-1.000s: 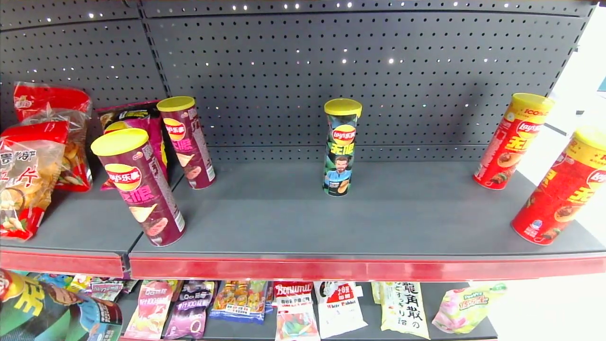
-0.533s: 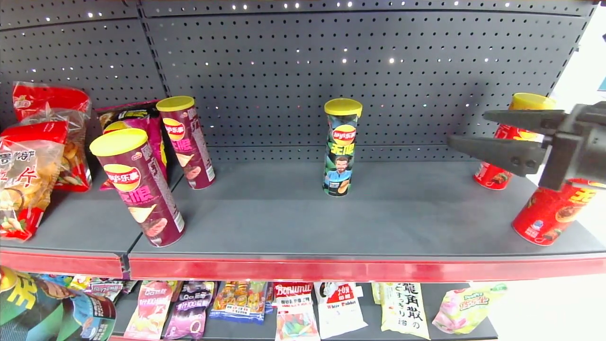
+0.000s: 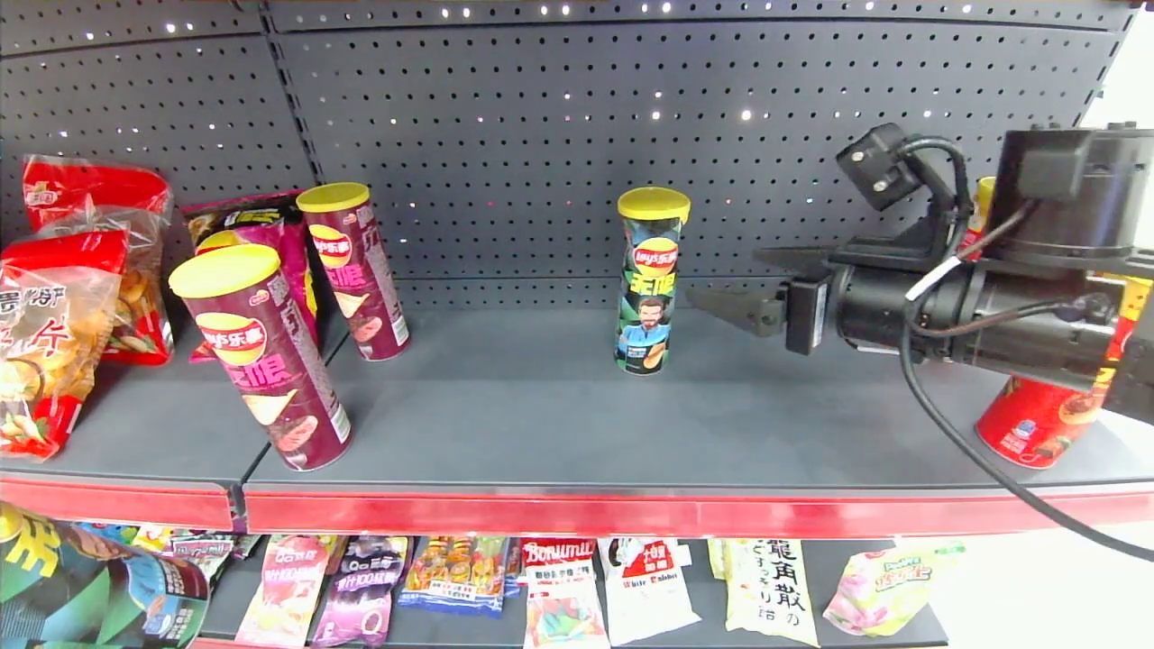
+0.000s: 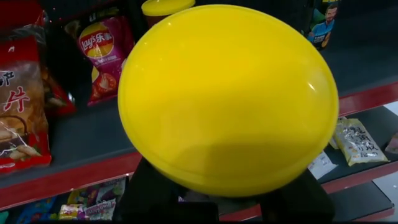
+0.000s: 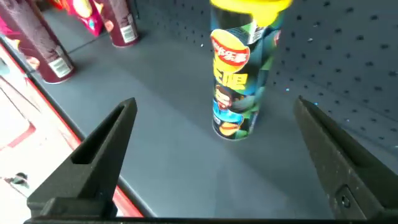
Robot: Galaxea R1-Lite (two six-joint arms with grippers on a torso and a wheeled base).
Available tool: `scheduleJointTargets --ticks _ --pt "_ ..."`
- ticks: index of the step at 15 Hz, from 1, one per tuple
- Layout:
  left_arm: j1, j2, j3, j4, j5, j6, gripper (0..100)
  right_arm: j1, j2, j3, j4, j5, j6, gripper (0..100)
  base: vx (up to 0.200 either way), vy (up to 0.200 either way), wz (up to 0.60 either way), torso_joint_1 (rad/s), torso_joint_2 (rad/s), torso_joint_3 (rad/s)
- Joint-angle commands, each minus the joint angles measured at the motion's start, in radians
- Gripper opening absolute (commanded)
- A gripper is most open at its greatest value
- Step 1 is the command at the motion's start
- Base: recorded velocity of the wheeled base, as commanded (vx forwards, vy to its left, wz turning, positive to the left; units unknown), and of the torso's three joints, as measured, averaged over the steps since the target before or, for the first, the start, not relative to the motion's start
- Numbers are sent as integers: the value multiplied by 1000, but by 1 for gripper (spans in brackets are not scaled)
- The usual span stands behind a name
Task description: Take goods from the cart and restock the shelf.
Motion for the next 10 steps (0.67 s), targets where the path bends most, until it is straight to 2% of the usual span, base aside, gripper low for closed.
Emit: scheduleJointTargets --ticks 1,3,10 --pt "1 5 0 2 3 0 0 8 114 -81 -1 -11 0 100 0 0 0 0 0 0" --pt "1 5 2 2 24 0 0 8 161 -137 -1 -13 1 100 0 0 0 0 0 0" --pt "-1 5 2 14 27 0 0 31 283 -270 -1 -91 53 100 0 0 0 0 0 0"
